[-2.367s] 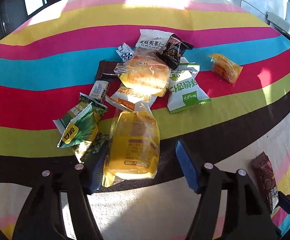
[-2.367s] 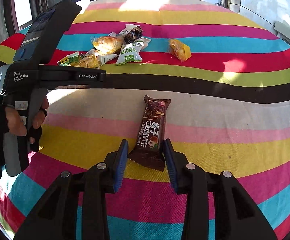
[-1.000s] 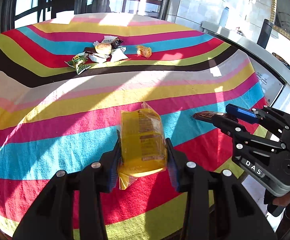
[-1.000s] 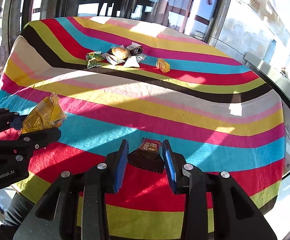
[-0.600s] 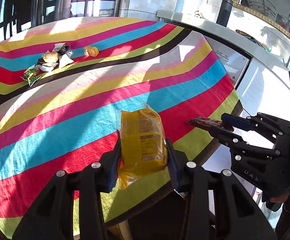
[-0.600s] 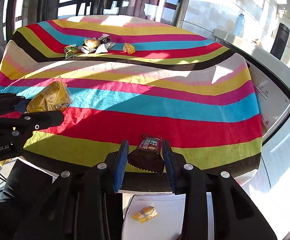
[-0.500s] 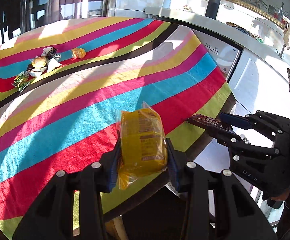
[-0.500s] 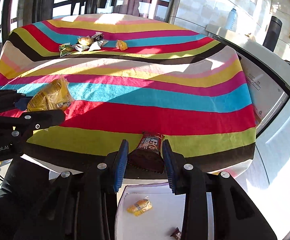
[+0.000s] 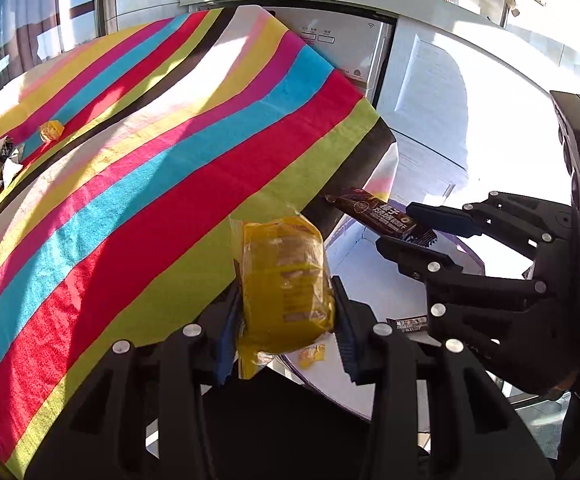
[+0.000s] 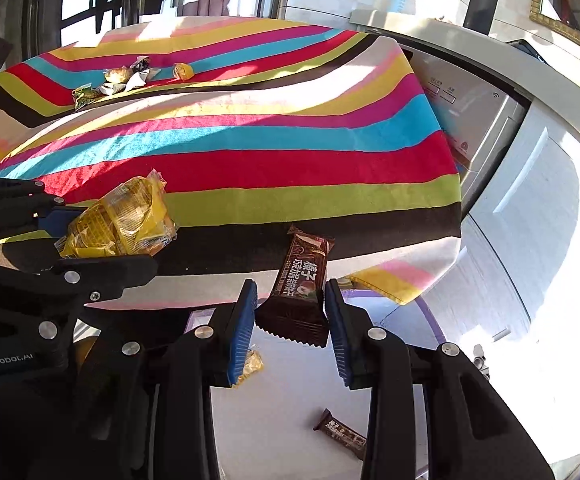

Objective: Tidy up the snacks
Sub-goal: 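Carry the chocolate bar and yellow cake over the white box, then open the right tool into the box while the left tool releases the cake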

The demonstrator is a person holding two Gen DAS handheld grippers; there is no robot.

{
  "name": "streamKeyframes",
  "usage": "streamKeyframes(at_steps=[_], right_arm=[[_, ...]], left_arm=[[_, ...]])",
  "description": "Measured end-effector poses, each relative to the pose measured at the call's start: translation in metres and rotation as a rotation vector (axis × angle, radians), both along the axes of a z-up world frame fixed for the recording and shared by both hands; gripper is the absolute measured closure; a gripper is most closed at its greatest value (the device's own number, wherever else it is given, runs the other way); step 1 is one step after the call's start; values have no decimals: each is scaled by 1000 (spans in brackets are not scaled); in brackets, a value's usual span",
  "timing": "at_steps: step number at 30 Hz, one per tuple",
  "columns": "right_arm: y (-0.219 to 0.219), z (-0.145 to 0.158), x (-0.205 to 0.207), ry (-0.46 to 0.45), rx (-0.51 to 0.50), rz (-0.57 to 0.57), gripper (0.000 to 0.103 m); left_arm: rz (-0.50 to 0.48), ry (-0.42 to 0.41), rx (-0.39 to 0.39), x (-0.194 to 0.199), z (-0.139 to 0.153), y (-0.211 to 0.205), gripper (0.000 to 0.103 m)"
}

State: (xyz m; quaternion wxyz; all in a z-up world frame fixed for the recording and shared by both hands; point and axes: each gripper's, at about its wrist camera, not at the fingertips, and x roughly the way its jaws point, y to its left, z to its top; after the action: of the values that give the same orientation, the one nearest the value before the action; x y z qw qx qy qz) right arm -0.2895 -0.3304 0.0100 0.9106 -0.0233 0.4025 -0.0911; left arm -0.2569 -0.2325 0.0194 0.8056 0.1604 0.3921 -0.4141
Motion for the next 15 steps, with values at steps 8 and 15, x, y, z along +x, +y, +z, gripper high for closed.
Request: streamKeyframes(at_steps=[8, 15], right_arm=[[-13, -18, -13, 36, 22, -27, 69], [-29, -46, -28, 96, 57, -75, 69]], left_arm=[[-62, 55, 49, -8, -23, -32, 62], [-111, 129, 111, -15, -53, -56, 62]])
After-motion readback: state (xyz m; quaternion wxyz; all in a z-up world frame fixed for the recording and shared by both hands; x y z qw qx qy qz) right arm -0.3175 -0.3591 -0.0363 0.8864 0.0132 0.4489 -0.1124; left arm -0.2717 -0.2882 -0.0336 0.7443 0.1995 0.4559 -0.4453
